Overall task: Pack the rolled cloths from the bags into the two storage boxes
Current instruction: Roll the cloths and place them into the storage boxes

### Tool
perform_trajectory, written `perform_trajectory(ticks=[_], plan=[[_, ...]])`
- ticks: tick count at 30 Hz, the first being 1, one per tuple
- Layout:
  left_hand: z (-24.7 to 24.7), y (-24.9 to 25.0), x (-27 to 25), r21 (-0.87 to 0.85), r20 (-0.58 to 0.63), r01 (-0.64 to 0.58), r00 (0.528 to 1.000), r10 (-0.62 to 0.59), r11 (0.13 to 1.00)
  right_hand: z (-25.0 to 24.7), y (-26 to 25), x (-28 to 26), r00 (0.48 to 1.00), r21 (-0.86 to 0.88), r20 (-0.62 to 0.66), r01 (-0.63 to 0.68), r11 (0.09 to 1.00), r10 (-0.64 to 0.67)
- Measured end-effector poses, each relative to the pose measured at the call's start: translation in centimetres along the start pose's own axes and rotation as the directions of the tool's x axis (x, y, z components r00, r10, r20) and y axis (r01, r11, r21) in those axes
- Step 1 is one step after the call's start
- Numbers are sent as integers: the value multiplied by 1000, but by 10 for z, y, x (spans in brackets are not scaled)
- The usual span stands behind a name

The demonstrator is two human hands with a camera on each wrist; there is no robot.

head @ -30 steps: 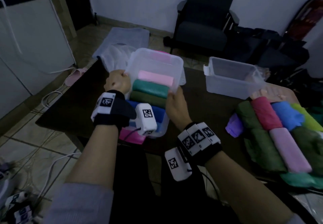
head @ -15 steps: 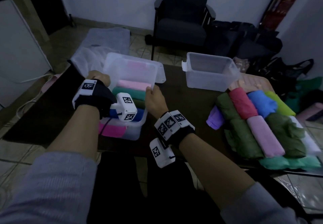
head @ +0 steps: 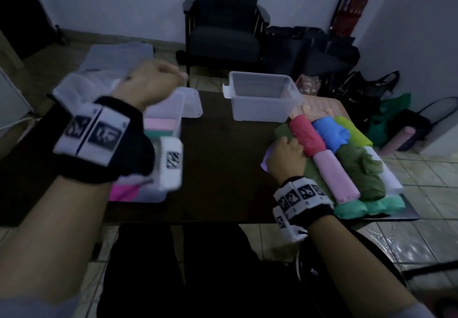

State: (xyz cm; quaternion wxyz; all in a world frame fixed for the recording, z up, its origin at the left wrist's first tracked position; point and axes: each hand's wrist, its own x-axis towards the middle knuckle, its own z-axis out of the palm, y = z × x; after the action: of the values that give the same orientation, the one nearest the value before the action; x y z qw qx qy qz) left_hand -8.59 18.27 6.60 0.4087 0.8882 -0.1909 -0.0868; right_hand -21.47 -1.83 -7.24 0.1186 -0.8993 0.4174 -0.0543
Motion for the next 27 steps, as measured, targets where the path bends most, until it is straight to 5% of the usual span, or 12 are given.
perform_trajectory(ticks=[3,6,9,12,21,27], plan=[[54,14,-44,-81,337,0,941,28,997,1,36,10,992,-78,-35,-120,990,118],[109,-15,-61,58,475,83,874,-101,995,7,62,18,987,-168,38,-149,974,158],[146,-56,-64,250,450,214,838,-309,944,18,70,24,987,-251,105,-90,964,119],[162,-85,-66,406,402,207,834,-377,890,29,64,24,990,-285,85,-83,955,111],[186,-130,-77,567,274,45,931,-240,823,34,57,16,985,-150,-24,-175,973,173],[191,-135,-80,577,206,29,962,-180,816,23,50,14,985,-133,97,-132,982,145]])
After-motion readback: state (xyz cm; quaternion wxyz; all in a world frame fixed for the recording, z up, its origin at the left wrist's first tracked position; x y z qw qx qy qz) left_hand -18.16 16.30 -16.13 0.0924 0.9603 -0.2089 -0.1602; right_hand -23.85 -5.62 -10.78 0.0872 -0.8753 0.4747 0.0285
